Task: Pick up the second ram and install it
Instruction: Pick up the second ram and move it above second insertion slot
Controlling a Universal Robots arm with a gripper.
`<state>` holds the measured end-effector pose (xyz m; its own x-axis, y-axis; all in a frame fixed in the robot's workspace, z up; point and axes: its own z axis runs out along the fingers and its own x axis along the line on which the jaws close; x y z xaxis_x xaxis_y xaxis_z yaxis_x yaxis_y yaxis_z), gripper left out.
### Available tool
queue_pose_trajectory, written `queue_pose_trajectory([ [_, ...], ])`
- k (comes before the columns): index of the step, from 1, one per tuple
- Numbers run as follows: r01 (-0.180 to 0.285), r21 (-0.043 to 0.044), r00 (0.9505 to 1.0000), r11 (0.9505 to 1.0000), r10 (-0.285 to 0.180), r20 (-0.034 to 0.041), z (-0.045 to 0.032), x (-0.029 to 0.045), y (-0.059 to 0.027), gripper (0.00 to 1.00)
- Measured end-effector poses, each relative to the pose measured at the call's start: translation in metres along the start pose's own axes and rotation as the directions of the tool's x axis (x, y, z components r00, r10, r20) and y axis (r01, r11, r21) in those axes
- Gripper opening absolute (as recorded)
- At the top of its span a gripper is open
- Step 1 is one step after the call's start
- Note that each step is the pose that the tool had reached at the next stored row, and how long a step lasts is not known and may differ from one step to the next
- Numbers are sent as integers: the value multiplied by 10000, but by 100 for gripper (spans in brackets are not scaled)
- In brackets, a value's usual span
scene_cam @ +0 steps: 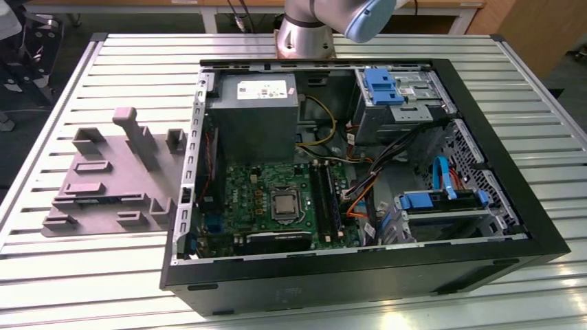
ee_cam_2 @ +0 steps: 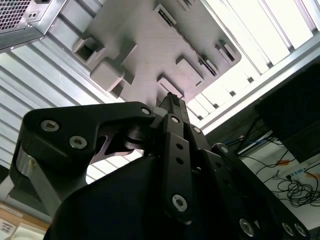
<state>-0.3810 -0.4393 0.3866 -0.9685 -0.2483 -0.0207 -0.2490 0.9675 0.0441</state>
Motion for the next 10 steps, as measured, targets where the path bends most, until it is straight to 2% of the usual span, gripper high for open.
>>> queue_pose_trajectory([
  [10, 166, -3, 9999, 9999, -166, -6, 0, 0, 0, 11],
])
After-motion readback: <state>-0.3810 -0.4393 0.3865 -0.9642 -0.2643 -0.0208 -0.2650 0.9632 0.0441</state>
